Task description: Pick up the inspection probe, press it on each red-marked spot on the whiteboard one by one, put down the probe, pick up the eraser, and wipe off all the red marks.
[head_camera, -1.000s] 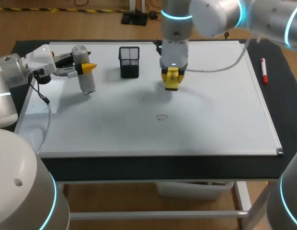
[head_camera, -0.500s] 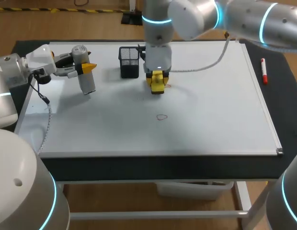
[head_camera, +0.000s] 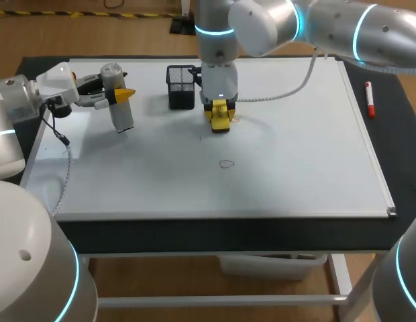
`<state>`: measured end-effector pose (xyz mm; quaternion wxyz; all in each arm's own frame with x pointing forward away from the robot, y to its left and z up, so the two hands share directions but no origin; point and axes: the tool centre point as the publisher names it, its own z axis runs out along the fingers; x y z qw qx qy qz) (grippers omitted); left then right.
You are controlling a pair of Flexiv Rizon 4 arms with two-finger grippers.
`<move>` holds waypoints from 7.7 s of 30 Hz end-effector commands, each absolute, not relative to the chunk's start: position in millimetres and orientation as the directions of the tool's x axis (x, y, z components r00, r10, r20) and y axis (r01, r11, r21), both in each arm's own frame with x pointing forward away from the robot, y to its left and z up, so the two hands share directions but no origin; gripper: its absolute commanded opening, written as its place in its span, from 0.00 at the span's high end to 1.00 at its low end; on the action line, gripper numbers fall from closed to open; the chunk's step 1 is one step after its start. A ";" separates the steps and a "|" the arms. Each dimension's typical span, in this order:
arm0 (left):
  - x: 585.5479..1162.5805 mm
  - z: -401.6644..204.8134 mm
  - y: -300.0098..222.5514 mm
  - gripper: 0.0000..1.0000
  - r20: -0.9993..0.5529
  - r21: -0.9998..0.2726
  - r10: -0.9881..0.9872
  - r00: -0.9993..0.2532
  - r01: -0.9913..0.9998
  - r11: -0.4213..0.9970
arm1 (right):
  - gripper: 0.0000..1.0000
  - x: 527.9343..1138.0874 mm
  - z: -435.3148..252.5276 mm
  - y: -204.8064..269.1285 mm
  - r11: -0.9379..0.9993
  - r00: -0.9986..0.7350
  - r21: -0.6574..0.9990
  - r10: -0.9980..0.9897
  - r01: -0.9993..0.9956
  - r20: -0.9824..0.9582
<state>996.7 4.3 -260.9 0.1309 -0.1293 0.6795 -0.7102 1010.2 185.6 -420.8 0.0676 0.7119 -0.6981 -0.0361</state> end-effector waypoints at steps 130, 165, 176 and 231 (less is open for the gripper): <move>996.8 -259.2 4.0 1.00 0.007 -0.999 -0.362 -0.932 0.008 -0.040 | 1.00 1023.6 -419.4 160.7 0.029 -0.029 0.137 -1.000 -0.990 0.004; 996.8 -259.2 4.0 1.00 0.007 -0.999 -0.362 -0.932 0.008 -0.040 | 1.00 1016.7 -429.5 113.4 0.127 -0.124 0.151 -0.992 -0.980 0.033; 996.8 -259.2 4.0 1.00 0.007 -0.999 -0.362 -0.932 0.008 -0.040 | 1.00 1014.9 -421.5 104.3 0.147 -0.143 0.129 -0.989 -0.981 0.036; 996.8 -259.2 4.0 1.00 0.007 -0.999 -0.362 -0.932 0.008 -0.040 | 1.00 1030.6 -369.2 -34.7 0.424 -0.423 0.091 -0.906 -0.901 0.036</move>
